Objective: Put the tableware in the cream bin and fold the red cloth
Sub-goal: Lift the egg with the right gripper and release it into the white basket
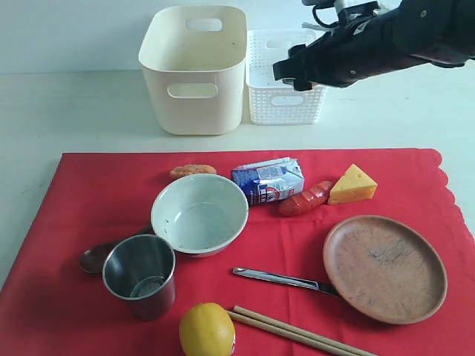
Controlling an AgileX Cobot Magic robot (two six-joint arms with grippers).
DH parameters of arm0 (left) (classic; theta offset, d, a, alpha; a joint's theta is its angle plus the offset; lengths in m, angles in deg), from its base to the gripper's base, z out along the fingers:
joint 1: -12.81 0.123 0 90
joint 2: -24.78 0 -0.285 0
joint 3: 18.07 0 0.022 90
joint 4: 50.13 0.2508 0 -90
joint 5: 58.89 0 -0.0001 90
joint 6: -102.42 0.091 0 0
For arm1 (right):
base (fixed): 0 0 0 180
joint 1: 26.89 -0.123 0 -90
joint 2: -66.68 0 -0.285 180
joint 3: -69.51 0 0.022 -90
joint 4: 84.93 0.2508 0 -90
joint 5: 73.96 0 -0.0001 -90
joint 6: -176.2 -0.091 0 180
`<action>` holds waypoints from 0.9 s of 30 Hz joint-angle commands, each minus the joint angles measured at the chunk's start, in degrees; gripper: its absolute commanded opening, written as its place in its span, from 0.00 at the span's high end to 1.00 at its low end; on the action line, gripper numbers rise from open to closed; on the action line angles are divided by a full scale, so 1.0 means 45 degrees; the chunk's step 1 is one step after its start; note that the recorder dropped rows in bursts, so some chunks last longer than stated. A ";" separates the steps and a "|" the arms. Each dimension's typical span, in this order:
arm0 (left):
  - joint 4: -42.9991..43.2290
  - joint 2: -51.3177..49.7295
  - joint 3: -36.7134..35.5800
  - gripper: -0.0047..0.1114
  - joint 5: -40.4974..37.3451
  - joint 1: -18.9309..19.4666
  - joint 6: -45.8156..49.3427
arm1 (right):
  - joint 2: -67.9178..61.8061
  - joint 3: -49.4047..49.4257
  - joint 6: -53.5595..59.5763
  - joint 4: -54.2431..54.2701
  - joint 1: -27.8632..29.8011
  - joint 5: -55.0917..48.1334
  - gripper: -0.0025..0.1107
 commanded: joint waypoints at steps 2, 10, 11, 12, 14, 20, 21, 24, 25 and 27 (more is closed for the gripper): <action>0.0024 0.0084 -0.0041 0.94 0.0026 0.0032 0.0009 | -0.1048 -0.1176 -0.0100 -0.0053 0.0241 0.0758 0.98; 0.0024 0.0084 -0.0041 0.94 0.0026 0.0032 0.0009 | -0.2694 -0.2556 -0.0100 0.0003 0.0241 0.2376 0.98; 0.0024 0.0084 -0.0041 0.94 0.0026 0.0032 0.0009 | -0.2954 -0.2818 -0.0100 0.0003 0.0241 0.2521 0.98; 0.0024 0.0084 -0.0041 0.94 0.0026 0.0032 0.0009 | -0.3220 -0.3123 -0.0100 0.0003 0.0241 0.2510 0.98; 0.0024 0.0084 -0.0041 0.94 0.0026 0.0032 0.0009 | -0.3779 -0.3750 -0.0100 0.0003 0.0241 0.2389 0.98; 0.0024 0.0084 -0.0041 0.94 0.0026 0.0032 0.0009 | -0.5089 -0.4916 -0.0100 0.0003 0.0241 0.2327 0.98; 0.0024 0.0084 -0.0041 0.94 0.0026 0.0032 0.0009 | -0.5169 -0.5030 -0.0100 0.0003 0.0241 0.2211 0.98; 0.0024 0.0084 -0.0041 0.94 0.0026 0.0032 0.0009 | -0.5306 -0.5163 -0.0100 0.0003 0.0241 0.2223 0.94; 0.0024 0.0084 -0.0041 0.94 0.0026 0.0032 0.0009 | -0.5306 -0.5163 -0.0100 0.0003 0.0241 0.2285 0.92; 0.0024 0.0084 -0.0041 0.94 0.0026 0.0032 0.0009 | -0.5306 -0.5163 -0.0100 0.0003 0.0241 0.2415 0.84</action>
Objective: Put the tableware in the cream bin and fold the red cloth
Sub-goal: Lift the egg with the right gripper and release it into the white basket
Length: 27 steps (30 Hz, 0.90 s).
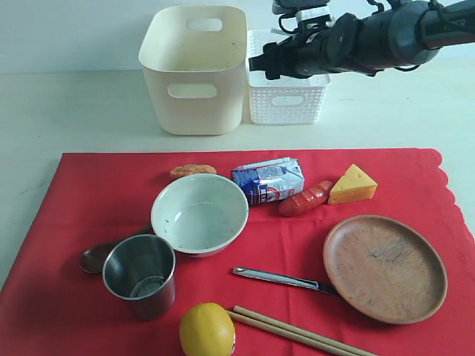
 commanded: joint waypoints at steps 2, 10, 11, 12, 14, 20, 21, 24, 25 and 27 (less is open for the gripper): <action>0.0024 0.0084 -0.0041 0.94 0.0026 0.0032 0.0009 | 0.0039 -0.0163 -0.0042 0.0003 0.0040 0.0412 0.75; 0.0024 0.0084 -0.0041 0.94 0.0026 0.0032 0.0009 | 0.0039 -0.0163 -0.0019 0.0003 0.0040 0.0472 0.49; 0.0024 0.0084 -0.0041 0.94 0.0026 0.0032 0.0009 | 0.0039 -0.0163 -0.0019 0.0003 0.0040 0.0472 0.46; 0.0024 0.0084 -0.0041 0.94 0.0026 0.0032 0.0009 | 0.0039 -0.0163 -0.0019 0.0003 0.0040 0.0472 0.43; 0.0024 0.0084 -0.0041 0.94 0.0026 0.0032 0.0009 | 0.0039 -0.0163 -0.0019 0.0003 0.0040 0.0472 0.37; 0.0024 0.0084 -0.0041 0.94 0.0026 0.0032 0.0009 | 0.0039 -0.0163 -0.0019 0.0003 0.0040 0.0472 0.30; 0.0024 0.0084 -0.0041 0.94 0.0026 0.0032 0.0009 | 0.0039 -0.0163 -0.0019 0.0003 0.0040 0.0472 0.30; 0.0024 0.0084 -0.0041 0.94 0.0026 0.0032 0.0009 | 0.0039 -0.0163 -0.0019 0.0003 0.0040 0.0386 0.31; 0.0024 0.0084 -0.0041 0.94 0.0026 0.0032 0.0009 | 0.0063 -0.0163 -0.0019 0.0003 0.0040 0.0304 0.31; 0.0024 0.0084 -0.0041 0.94 0.0026 0.0032 0.0009 | 0.0168 -0.0163 -0.0019 -0.0053 0.0040 0.0078 0.31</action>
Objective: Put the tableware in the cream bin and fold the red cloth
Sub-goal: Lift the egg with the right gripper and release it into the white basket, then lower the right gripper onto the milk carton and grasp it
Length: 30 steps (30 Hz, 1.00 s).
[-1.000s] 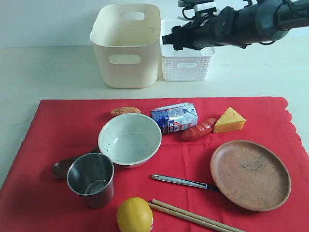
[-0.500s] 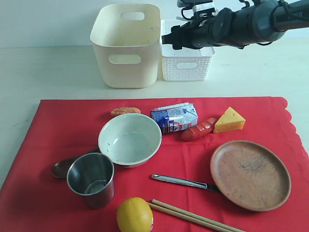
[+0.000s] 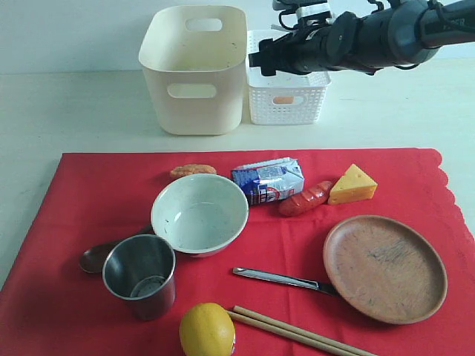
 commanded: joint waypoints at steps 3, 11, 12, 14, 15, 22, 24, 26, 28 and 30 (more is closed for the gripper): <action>0.0024 0.0084 -0.0041 0.94 0.0026 0.0032 0.0009 | 0.0525 -0.0087 -0.0019 -0.0053 0.0040 -0.0760 0.31; 0.0024 0.0084 -0.0041 0.94 0.0026 0.0032 0.0009 | 0.2632 -0.0087 -0.0019 -0.0528 0.0040 -0.4612 0.31; 0.0024 0.0084 -0.0041 0.94 0.0026 0.0032 0.0009 | 0.2927 -0.0087 -0.0019 -0.0752 0.0040 -0.5543 0.35; 0.0024 0.0084 -0.0041 0.94 0.0026 0.0032 0.0009 | 0.3344 -0.0087 -0.0019 -0.1183 0.0040 -0.6867 0.47; 0.0024 0.0084 -0.0041 0.94 0.0026 0.0032 0.0009 | 0.3570 -0.0087 0.0053 -0.1292 0.0040 -0.7566 0.54; 0.0024 0.0084 -0.0041 0.94 0.0026 0.0032 0.0009 | 0.4618 -0.0065 0.1225 -0.1234 -0.0206 -1.0027 0.92; 0.0001 0.0084 -0.0041 0.94 0.0026 0.0032 0.0014 | 0.4743 -0.0040 0.1426 -0.1168 -0.0206 -1.0324 0.98; 0.0001 0.0084 -0.0041 0.94 0.0026 0.0032 0.0014 | 0.4832 -0.0040 0.1533 -0.1040 -0.0206 -1.0729 0.98; 0.0001 0.0084 -0.0041 0.94 0.0026 0.0032 0.0014 | 0.4852 -0.0040 0.1917 -0.0924 -0.0206 -1.1342 0.98; 0.0001 0.0084 -0.0041 0.94 0.0026 0.0032 0.0014 | 0.4852 -0.0040 0.2577 -0.0663 -0.0206 -1.1919 0.98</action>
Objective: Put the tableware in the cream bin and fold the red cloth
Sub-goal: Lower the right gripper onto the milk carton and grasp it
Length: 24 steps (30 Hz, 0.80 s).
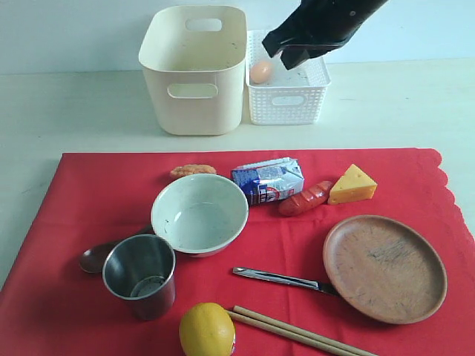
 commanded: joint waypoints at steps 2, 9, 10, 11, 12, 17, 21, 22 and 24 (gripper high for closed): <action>0.0001 0.0084 -0.0041 0.94 0.0026 0.0032 0.0014 | 0.0189 0.0245 0.1931 0.0756 -0.0033 -0.1077 0.98; 0.0001 0.0084 -0.0041 0.94 0.0026 0.0032 0.0014 | 0.0240 0.1838 0.3865 0.1198 -0.0033 -0.0893 0.98; 0.0001 0.0084 -0.0041 0.94 0.0026 0.0032 0.0014 | 0.0240 0.2074 0.4383 0.1387 -0.0033 -0.0893 0.98; 0.0001 0.0084 -0.0041 0.94 0.0026 0.0032 0.0014 | 0.0240 0.2273 0.4795 0.1529 -0.0104 -0.0860 0.98; 0.0001 0.0084 -0.0041 0.94 0.0026 0.0032 0.0014 | 0.0240 0.2422 0.5011 0.1553 -0.0192 -0.0744 0.97; 0.0001 0.0084 -0.0041 0.94 0.0026 0.0032 0.0014 | 0.0240 0.3063 0.5304 0.1527 -0.1054 0.0894 0.84; 0.0001 0.0084 -0.0041 0.94 0.0026 0.0032 0.0014 | 0.0156 0.3274 0.5875 0.1172 -0.1770 0.1630 0.68; 0.0001 0.0084 -0.0041 0.94 0.0026 0.0032 0.0014 | 0.0055 0.3274 0.5875 0.0997 -0.1872 0.1667 0.62; 0.0001 0.0084 -0.0041 0.94 0.0026 0.0032 0.0014 | -0.0128 0.3274 0.5875 0.0811 -0.1971 0.1641 0.55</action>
